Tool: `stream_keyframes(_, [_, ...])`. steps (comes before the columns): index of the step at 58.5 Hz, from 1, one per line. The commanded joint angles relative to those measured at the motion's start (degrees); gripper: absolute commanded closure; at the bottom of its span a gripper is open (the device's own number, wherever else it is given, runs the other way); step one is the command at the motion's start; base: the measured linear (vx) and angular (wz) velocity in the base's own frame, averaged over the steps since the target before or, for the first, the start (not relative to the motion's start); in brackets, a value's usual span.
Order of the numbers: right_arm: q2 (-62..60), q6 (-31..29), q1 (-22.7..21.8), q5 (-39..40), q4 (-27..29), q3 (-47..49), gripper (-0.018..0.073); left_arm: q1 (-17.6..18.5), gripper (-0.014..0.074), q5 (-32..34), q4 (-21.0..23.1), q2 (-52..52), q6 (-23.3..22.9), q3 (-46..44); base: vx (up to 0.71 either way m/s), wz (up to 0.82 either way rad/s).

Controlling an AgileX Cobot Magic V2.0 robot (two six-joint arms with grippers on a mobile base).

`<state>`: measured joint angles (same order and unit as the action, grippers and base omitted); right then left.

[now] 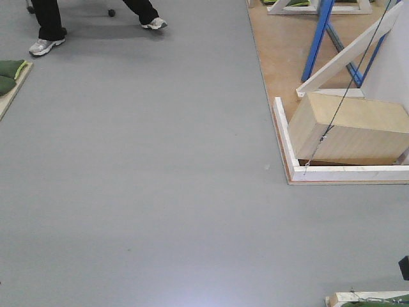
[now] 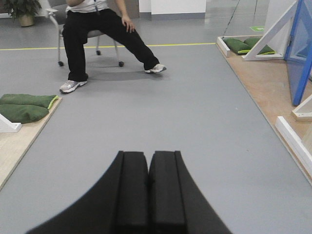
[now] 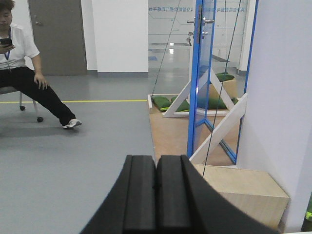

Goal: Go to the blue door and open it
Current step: 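Drive the base forward and turn toward the blue door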

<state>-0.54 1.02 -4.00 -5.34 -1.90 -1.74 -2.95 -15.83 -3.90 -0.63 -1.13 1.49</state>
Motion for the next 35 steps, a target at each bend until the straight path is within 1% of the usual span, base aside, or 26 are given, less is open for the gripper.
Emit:
stream_keyframes(1, [-0.46, -0.04, -0.3, 4.79, -0.48, -0.1, 0.0547, 0.07, 0.0524, 4.85, 0.15, -0.76, -0.39, -1.52, 0.0, 0.0])
stream_keyframes(35, [-0.46, -0.04, -0.3, 4.8, -0.48, -0.1, 0.0547, 0.07, 0.0524, 4.85, 0.15, -0.76, -0.39, -1.52, 0.03, 0.01])
